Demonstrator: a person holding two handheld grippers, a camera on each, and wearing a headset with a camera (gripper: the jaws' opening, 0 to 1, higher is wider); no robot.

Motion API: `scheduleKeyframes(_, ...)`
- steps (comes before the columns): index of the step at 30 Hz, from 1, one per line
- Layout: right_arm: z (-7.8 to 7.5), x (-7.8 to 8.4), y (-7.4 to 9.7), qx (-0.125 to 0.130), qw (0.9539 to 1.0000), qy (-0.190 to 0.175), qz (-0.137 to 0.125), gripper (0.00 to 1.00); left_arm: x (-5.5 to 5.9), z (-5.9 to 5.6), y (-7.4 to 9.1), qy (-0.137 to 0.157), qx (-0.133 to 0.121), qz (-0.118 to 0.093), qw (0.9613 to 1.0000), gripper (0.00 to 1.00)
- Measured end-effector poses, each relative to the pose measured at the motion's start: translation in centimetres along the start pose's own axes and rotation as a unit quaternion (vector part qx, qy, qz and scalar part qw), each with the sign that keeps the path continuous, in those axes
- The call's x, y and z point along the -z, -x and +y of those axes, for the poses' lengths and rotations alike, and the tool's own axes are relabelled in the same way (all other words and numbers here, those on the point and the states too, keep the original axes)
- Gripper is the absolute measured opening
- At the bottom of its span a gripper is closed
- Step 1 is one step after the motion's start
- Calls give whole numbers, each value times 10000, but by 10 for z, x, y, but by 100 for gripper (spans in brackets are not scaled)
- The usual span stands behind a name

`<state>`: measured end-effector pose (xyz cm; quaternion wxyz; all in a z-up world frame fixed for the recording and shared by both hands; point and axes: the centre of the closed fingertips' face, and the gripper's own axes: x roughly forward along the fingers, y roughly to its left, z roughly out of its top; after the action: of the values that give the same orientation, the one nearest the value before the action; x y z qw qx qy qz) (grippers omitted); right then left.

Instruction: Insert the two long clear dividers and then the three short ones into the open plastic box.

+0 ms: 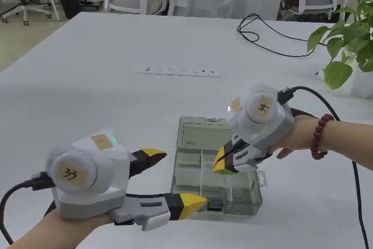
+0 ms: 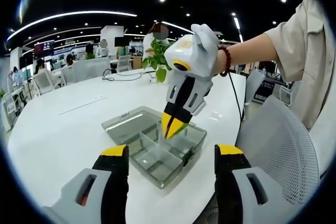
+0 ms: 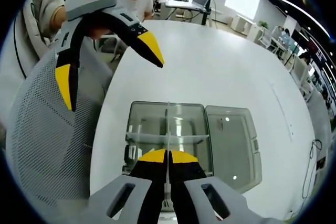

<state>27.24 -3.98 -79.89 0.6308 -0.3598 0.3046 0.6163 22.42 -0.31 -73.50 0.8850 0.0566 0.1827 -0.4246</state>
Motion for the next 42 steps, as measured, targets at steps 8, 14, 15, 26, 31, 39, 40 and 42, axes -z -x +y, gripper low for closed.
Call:
scheduleKeyframes(8, 1, 10, -15, -150, 9993, -23, 339, 2, -1, 0, -1, 13, -8, -11, 10000, 67)
scheduleKeyframes(14, 2, 13, -19, -213, 9987, -43, 464, 2, -1, 2, -1, 23, -35, -29, 10000, 67)
scheduleKeyframes(15, 2, 13, -19, -227, 9986, -48, 485, 2, -1, 2, -1, 25, -36, -27, 10000, 67)
scheduleKeyframes(26, 2, 16, -20, -222, 9979, -71, 612, 2, 0, 2, -3, 45, -42, -19, 10000, 69)
scheduleKeyframes(31, 2, 16, -21, -113, 9982, -114, 570, 3, -1, 4, -2, 70, -86, -39, 9999, 71)
scheduleKeyframes(39, 0, 10, -20, 43, 9990, -347, 286, 13, -1, 7, 1, 89, -152, -41, 9998, 74)
scheduleKeyframes(40, 1, 7, -19, 51, 9987, -462, 205, 15, -1, 7, 1, 96, -158, -44, 9998, 75)
scheduleKeyframes(42, 0, 3, -16, 65, 9983, -574, 82, 19, 0, 7, 2, 111, -161, -42, 9998, 75)
